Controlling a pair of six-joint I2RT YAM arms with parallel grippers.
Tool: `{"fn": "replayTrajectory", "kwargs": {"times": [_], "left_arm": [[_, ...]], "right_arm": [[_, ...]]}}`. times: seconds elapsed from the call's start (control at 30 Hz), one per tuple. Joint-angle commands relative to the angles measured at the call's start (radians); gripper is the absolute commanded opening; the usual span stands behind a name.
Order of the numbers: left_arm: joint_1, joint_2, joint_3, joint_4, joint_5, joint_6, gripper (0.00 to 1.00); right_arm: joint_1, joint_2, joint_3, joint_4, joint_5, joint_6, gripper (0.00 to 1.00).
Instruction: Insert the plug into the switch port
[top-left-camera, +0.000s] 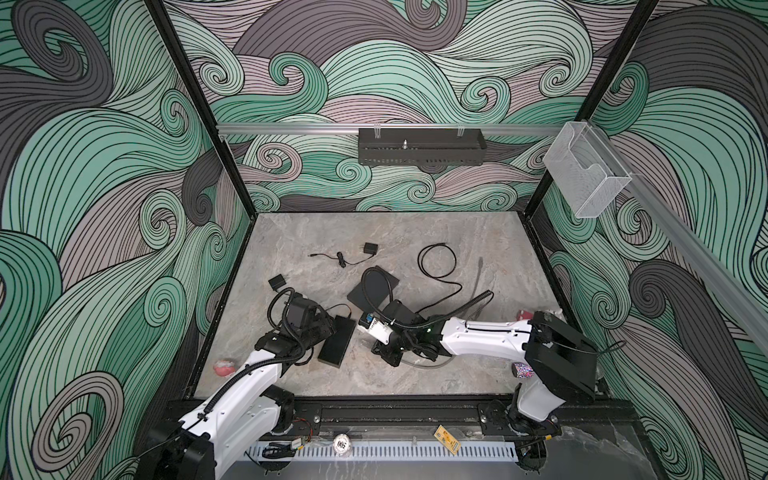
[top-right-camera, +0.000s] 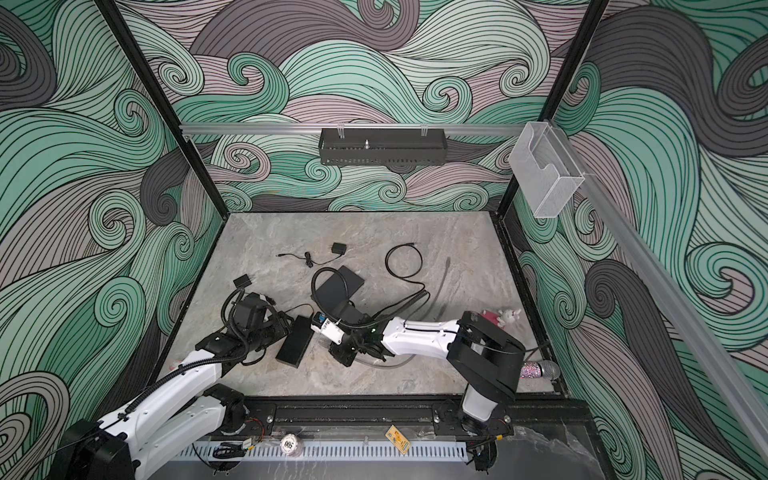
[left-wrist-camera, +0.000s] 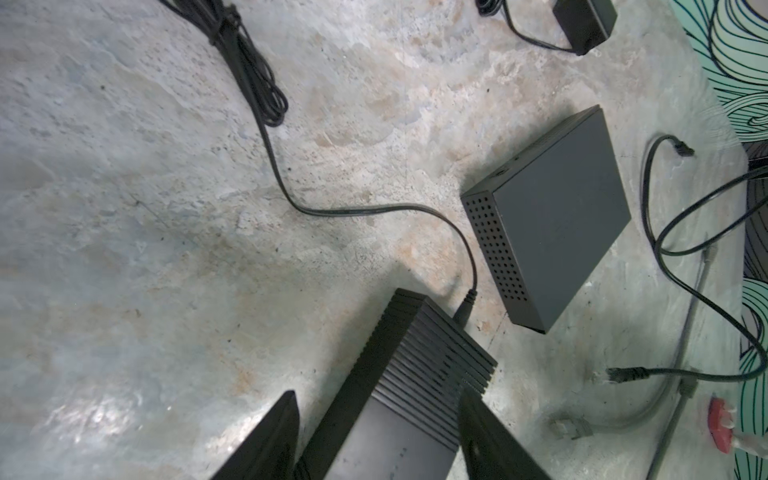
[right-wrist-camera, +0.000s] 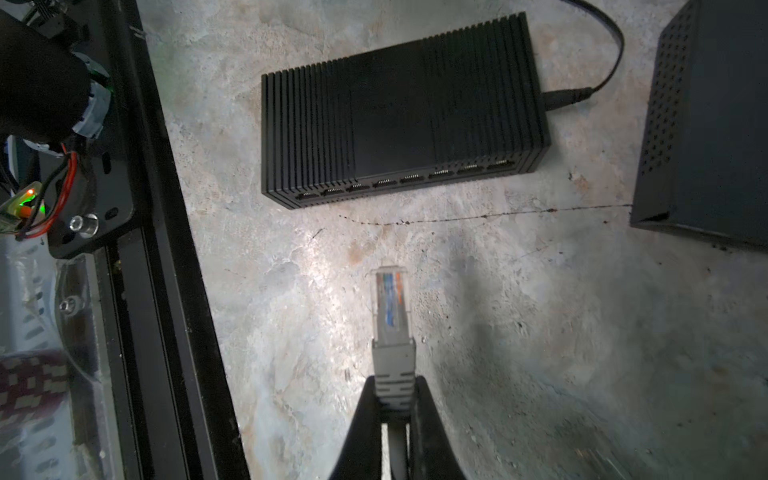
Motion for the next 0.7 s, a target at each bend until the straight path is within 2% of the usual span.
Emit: {"fn": "replayTrajectory", "kwargs": {"times": [0.0,0.13,0.43,0.67], "left_arm": [[0.01,0.021,-0.001,0.011,0.017,0.029,0.62],[0.011,0.035,-0.016,0.018,0.028,0.014,0.6],[0.01,0.037,-0.04,0.023,0.055,0.014,0.36],[0.012,-0.018,-0.069,-0.025,0.026,-0.011,0.36]], "right_arm": [[0.047,0.048,0.058,-0.023,0.042,-0.011,0.0],[0.083,0.105,0.092,-0.023,0.07,0.002,0.0],[0.105,0.186,0.151,-0.046,0.073,0.029,0.0],[0.105,0.223,0.192,-0.077,0.078,0.022,0.0]]}}
